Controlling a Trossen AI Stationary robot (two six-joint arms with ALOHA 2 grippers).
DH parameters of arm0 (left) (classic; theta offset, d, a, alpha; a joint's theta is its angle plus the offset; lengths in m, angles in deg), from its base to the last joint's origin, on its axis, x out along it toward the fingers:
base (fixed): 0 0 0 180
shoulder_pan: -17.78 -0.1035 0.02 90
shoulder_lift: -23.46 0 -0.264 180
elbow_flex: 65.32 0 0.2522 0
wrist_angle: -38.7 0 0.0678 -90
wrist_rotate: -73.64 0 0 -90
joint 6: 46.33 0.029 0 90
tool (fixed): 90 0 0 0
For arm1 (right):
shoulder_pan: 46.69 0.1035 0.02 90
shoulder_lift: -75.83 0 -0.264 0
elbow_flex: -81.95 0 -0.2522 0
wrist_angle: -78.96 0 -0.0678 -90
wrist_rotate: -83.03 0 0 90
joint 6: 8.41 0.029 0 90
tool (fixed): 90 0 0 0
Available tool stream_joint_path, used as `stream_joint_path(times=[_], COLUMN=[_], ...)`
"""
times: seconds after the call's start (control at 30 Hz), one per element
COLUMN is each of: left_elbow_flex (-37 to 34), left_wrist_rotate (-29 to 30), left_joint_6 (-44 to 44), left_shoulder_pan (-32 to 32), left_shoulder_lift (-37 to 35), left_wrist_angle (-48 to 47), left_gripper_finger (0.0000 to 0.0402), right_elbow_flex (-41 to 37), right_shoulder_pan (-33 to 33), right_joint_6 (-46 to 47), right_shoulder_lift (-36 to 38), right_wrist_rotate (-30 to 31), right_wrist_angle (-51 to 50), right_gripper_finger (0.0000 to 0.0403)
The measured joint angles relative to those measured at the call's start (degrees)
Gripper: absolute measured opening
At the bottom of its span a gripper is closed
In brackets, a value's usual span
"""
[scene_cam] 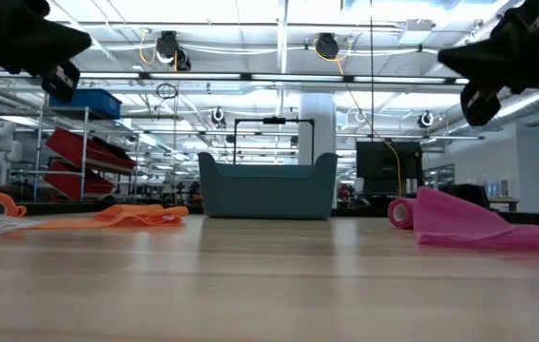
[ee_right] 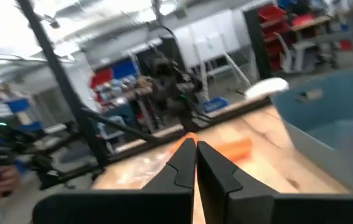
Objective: Roll bandage
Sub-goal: Roll the orange bandage
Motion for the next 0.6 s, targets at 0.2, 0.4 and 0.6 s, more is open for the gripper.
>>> stream_joint_path(times=[0.2, 0.4, 0.6], left_elbow_flex=[0.0, -0.2, -0.2], left_wrist_rotate=[5.0, 5.3, 5.1], left_joint_6=[-0.4, -2.3, -14.8], left_shoulder_pan=[0.0, 0.0, 0.0], left_shoulder_lift=[0.0, 0.5, 9.2], left_wrist_angle=[1.6, 1.8, 1.2], left_gripper_finger=[0.002, 0.002, 0.002], right_elbow_flex=[0.0, 1.6, 4.9], right_shoulder_pan=[0.0, 0.0, 0.2], right_joint_6=[-4.2, -8.9, -8.8], right_shoulder_lift=[-13.8, -23.5, -32.1], right_wrist_rotate=[3.4, 7.1, 4.2], right_wrist_angle=[12.9, 21.6, 20.3], right_gripper_finger=[0.0, 0.0, 0.0])
